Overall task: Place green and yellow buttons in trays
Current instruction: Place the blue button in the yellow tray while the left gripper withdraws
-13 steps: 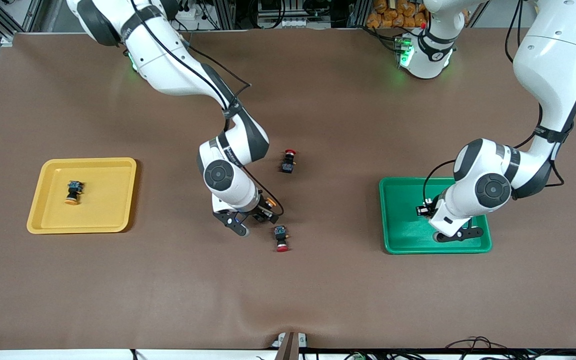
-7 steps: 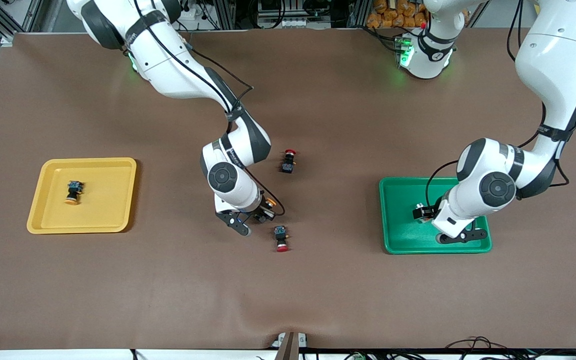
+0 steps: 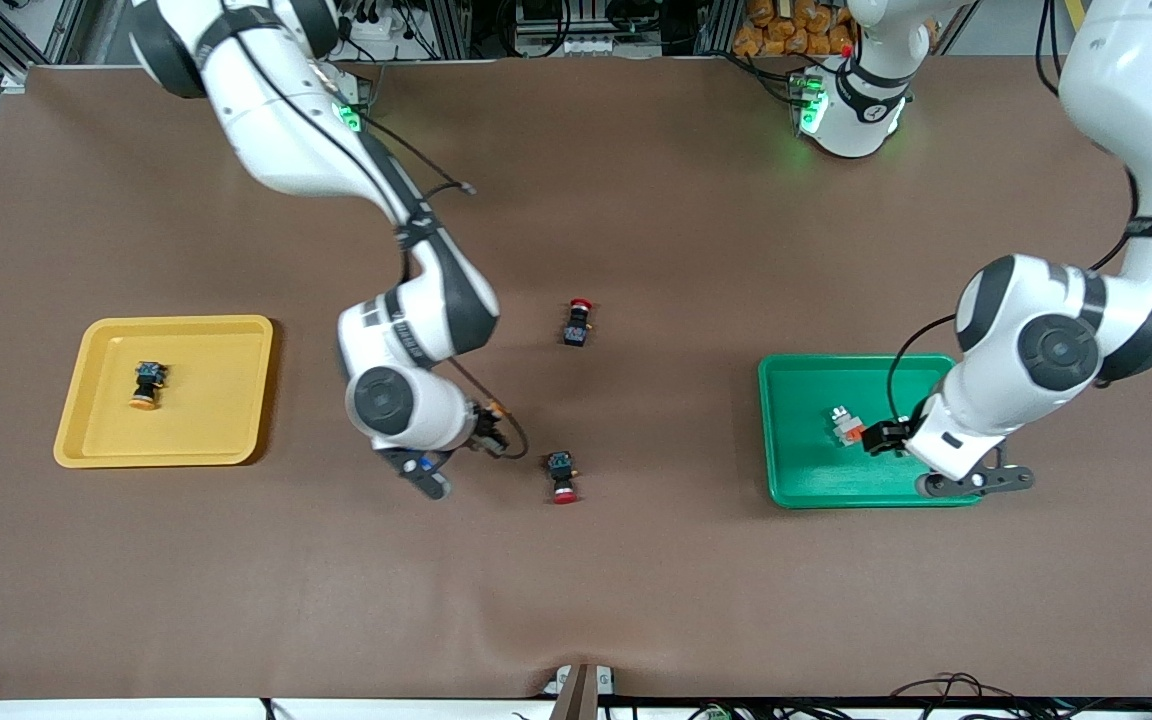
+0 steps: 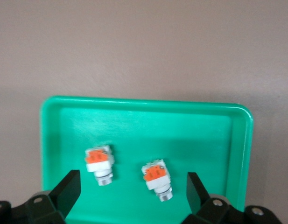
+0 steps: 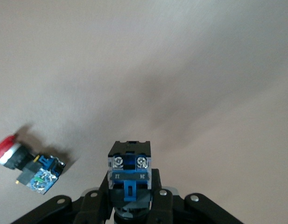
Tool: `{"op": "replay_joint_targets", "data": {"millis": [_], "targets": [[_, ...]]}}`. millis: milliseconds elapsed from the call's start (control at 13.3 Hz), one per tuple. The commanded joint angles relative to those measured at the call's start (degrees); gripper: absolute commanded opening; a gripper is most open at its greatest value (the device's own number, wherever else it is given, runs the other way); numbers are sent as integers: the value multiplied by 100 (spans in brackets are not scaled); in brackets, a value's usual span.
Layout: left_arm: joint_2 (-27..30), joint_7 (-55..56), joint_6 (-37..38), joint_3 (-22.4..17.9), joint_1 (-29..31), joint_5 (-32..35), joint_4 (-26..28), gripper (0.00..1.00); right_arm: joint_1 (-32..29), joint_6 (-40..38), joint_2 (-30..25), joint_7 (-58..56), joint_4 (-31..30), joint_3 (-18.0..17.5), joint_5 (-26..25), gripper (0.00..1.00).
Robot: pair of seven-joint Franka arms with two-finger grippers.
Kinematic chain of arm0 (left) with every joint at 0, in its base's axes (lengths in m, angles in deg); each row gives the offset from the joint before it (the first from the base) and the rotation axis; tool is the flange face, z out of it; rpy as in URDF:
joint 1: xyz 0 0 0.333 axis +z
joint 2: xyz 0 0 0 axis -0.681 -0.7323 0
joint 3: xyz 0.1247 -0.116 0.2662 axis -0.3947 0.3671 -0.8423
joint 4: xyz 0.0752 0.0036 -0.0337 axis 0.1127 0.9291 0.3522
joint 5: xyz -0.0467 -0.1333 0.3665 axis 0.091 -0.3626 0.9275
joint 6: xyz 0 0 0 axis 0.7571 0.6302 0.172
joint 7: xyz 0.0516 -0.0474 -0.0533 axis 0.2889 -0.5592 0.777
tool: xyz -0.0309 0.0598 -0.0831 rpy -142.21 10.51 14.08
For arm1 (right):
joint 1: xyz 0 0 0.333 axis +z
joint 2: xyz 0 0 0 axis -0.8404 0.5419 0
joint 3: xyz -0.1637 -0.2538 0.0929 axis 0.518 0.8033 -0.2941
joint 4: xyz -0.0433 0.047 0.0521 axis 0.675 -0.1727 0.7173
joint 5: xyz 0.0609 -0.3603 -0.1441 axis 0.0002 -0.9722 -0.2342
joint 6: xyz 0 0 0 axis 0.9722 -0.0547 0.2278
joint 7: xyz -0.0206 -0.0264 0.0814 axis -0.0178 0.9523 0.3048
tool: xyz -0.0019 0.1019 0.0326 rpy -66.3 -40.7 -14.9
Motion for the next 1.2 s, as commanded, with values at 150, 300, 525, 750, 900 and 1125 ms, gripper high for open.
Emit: {"op": "replay_joint_targets", "data": {"millis": [150, 300, 525, 750, 900, 1125], "targets": [[593, -1588, 1764, 229, 109, -29, -966, 100, -790, -801, -550, -1220, 79, -96, 76, 0], [936, -1598, 1906, 221, 136, -248, -967, 100, -1045, -1205, -691, -1695, 79, -96, 76, 0], [1236, -1589, 1942, 229, 259, -766, -1046, 100, -1449, -1653, -877, -2380, -9, -78, 6, 0], [1342, -1598, 2362, 247, 259, -873, -1326, 100, -1994, -2400, -894, -3205, -105, -52, -292, 0], [1543, -1616, 2548, 229, 285, -1117, -1406, 100, -2240, -2359, -1139, -3926, -543, -52, -425, 0], [1851, -1773, 2846, 221, 504, -1514, -1407, 100, -2636, -2288, -1255, -4857, -774, -52, -767, 0]]}}
